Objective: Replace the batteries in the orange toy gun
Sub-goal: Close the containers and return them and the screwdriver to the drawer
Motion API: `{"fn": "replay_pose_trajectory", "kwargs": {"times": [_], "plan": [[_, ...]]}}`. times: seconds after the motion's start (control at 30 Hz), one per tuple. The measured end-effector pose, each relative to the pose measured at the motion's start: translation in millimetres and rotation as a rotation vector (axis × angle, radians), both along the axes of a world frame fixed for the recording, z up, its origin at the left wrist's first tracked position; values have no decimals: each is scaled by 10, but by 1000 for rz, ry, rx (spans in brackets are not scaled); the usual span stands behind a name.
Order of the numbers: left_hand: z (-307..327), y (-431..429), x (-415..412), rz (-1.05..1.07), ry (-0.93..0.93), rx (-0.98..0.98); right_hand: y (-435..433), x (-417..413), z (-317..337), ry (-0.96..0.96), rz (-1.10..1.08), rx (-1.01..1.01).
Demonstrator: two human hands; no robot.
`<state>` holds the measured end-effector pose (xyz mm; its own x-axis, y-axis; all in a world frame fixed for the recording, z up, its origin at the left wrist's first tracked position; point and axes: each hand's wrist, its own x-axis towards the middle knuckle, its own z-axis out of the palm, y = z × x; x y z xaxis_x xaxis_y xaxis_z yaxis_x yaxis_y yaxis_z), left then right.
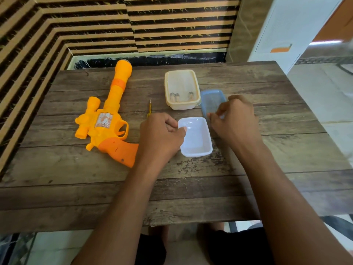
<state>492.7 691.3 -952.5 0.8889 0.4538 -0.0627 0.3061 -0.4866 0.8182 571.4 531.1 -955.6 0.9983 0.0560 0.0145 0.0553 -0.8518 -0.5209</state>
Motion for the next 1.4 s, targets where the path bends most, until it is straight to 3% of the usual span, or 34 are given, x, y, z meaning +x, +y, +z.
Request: {"fn": "replay_pose_trajectory", "kwargs": {"times": [0.27, 0.43, 0.73, 1.1, 1.4], "plan": [[-18, -2, 39, 26, 17, 21, 75, 15, -54, -7, 57, 30], [-3, -18, 32, 24, 10, 0, 30, 44, -24, -44, -24, 76], [7, -22, 61, 11, 24, -70, -129, -132, 287, 30, -155, 344], [-14, 3, 100, 10, 37, -143, 21, -344, 306, 142, 126, 177], [-16, 21, 100, -22, -6, -202, 5, -289, 245, 133, 74, 235]]}}
